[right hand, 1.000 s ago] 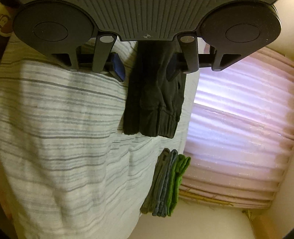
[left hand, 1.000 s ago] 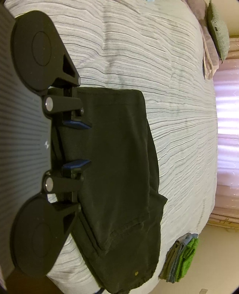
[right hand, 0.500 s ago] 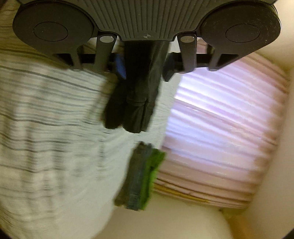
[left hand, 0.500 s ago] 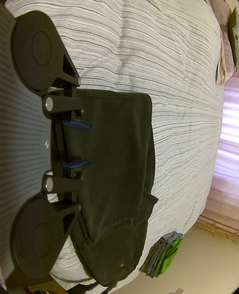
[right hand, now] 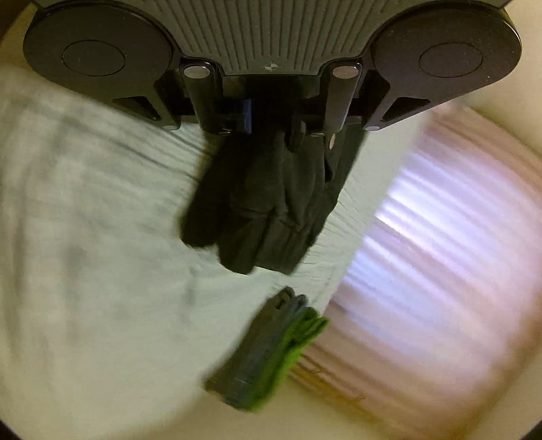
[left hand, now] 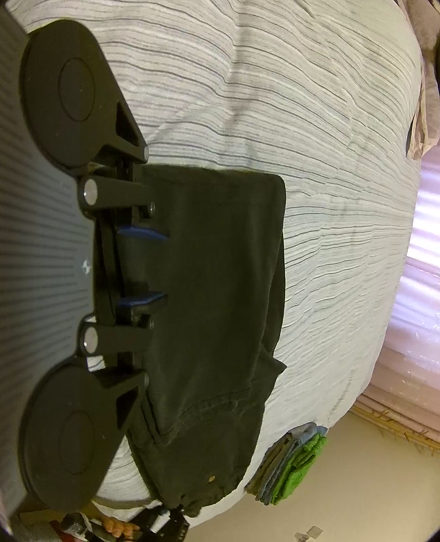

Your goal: Fold clothes

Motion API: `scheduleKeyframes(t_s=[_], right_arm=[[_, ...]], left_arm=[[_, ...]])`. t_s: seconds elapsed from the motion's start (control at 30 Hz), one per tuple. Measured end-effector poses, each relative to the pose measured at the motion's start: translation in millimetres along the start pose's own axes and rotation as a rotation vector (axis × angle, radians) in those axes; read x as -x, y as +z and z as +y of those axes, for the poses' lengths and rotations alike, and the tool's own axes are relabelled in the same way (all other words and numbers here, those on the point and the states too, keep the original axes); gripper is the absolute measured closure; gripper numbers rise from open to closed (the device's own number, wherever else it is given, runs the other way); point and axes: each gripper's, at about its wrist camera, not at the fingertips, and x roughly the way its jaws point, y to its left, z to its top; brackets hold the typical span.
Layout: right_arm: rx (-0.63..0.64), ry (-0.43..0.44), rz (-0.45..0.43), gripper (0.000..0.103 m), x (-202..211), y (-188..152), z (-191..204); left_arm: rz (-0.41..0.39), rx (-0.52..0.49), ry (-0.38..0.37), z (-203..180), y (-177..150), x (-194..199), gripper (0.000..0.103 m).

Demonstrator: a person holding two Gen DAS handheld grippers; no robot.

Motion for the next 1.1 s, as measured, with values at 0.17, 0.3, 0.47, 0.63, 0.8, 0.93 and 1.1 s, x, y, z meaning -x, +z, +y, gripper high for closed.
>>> scheduleKeyframes(t_s=[0.17,0.3,0.47,0.63,0.8,0.93,1.1], right_arm=[[0.394,-0.011,-0.14,0.091,17.5,-9.4,99.9],[0.854,0.08,-0.254,0.09,36.4,-66.1,194.3],[1.409,0.306,-0.297,0.09,53.4,-183.4,250.6],[1.778,0.42,0.01,0.089,19.0,-305.0,232.8],[1.813,0.377,-0.054,0.089,5.3,-329.0,226.6],[1.736,0.421,-0.118,0.089,14.6,-312.2,252.8],[1.758,0.44,-0.096,0.089,6.5,-326.1,259.6]], left_arm=[[-0.017,0.054,-0.006,20.3,3.2,15.3,0.075],[-0.041,0.099,0.012,44.5,1.3,31.1,0.075],[-0.058,0.177,0.022,80.0,-6.7,51.7,0.076],[-0.035,0.239,0.036,108.3,-21.0,61.7,0.076],[-0.005,0.259,0.034,121.8,-31.2,63.9,0.076],[-0.002,0.257,0.035,123.5,-34.0,62.5,0.077],[-0.008,0.232,0.053,122.3,-36.4,65.0,0.077]])
